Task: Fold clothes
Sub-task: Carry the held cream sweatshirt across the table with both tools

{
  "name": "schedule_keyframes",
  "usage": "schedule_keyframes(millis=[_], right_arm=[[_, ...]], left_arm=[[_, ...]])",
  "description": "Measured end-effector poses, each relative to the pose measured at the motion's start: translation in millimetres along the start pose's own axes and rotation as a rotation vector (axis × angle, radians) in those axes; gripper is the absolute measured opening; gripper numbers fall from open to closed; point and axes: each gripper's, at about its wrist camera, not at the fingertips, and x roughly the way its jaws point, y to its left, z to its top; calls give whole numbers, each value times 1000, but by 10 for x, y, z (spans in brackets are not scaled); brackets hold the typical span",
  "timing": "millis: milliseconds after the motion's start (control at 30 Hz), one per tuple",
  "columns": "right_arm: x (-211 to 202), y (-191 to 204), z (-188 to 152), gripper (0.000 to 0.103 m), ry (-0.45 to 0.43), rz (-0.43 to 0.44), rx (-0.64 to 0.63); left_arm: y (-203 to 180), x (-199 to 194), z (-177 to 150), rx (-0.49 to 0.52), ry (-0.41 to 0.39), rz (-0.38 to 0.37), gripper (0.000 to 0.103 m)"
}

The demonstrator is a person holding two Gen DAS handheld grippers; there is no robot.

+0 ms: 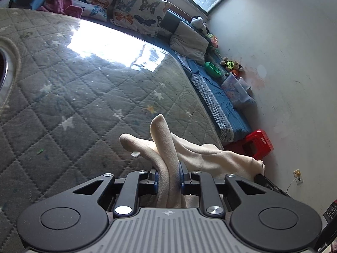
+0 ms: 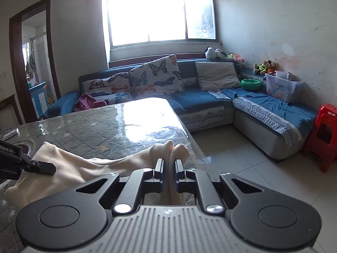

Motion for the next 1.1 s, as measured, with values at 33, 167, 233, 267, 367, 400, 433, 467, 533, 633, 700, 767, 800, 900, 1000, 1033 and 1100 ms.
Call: schedule_keyframes(millis=[33,167,233,267,367,400,433,467,533,633,700,767,800,900,1000,1033,1100], right_arm=[[-2,-17,-2,9,0,-5,2],[15,-80,-24,9,5,-21,6],[27,-105,-33,9,9,-29,8],[35,-115,-41,9,11,-33,9],[61,-145,-64,9,19,-42,11],[70,-155,-72,9,22,-45,12],[78,-165,-80,9,25,-49,12],[86,-179,-91,9,28,-52,13],[89,-175,-92,9,32,-55,15],[117,-178,-110,9,40,-60,22],[133,-177,-117,9,44,-62,22],[153,-178,-118,9,48,-63,22],[163,-178,-119,9,50,-64,21],[192,-174,-124,9,56,-66,14],[231,-177,-134,9,65,-68,10],[244,-179,-138,9,68,-69,9],[270,-182,-145,9,74,-71,7]], left_arm=[[-20,22,-3,9,1,2,20],[-56,104,-13,25,18,9,20],[-62,122,-18,28,23,13,20],[-63,128,-20,28,25,15,20],[-67,146,-28,31,31,20,20],[-68,152,-31,32,33,22,20],[-69,159,-33,33,35,24,20],[-71,165,-36,33,37,25,20],[-73,177,-41,35,41,29,20],[-63,187,-50,35,46,33,20],[-52,194,-57,37,48,39,20],[-44,195,-63,38,51,45,20],[-35,198,-67,36,53,47,20],[-11,211,-78,33,59,54,20],[9,221,-91,30,64,60,20],[14,222,-97,31,65,62,20],[23,222,-109,29,69,66,20]])
